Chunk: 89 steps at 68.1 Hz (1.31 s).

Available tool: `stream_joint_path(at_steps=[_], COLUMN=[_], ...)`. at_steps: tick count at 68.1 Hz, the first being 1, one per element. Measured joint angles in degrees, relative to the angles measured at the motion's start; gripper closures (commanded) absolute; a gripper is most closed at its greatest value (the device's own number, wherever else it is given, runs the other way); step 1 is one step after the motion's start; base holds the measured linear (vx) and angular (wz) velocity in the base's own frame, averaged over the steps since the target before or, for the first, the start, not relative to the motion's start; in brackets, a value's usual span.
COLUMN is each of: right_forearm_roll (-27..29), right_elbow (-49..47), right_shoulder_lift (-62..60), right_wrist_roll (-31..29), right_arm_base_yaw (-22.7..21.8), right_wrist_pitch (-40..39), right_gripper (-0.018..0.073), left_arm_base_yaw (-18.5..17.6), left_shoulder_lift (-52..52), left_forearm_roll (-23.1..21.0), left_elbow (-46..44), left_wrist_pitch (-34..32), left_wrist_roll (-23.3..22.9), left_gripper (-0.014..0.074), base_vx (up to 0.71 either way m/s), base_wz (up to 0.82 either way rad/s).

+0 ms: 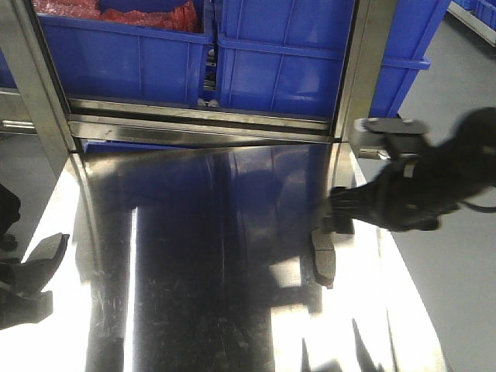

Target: Move and align brake pads A on conveyor

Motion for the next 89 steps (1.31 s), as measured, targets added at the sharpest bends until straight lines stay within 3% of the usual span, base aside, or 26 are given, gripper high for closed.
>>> stream_joint_path(at_steps=[12, 24, 48, 89], right_forearm_roll=[0.21, -0.56, -4.60, -4.65], right_elbow=[-10.82, -16.56, -17.57, -17.57], right_shoulder_lift=[13.37, 21.73, 26.72, 28.70], right_wrist_roll=[2.67, 2.99, 5.44, 5.31], right_arm_base_yaw=[1.32, 1.38, 1.38, 1.38], right_wrist_pitch=[6.77, 8.62, 8.62, 7.51], right_gripper=[-0.0054, -0.0017, -0.0017, 0.0009], left_arm_base_yaw=[0.00, 0.00, 0.00, 0.00], left_shoulder_lift=[0.00, 0.00, 0.00, 0.00], left_forearm_roll=[0.00, 0.00, 0.00, 0.00], left_elbow=[0.00, 0.00, 0.00, 0.00], left_wrist_pitch=[0.00, 0.00, 0.00, 0.00], left_wrist_roll=[0.00, 0.00, 0.00, 0.00], left_gripper=[0.0482, 0.0482, 0.0482, 0.0482], base_vx=[0.00, 0.00, 0.00, 0.00], base_wz=[0.00, 0.00, 0.00, 0.00])
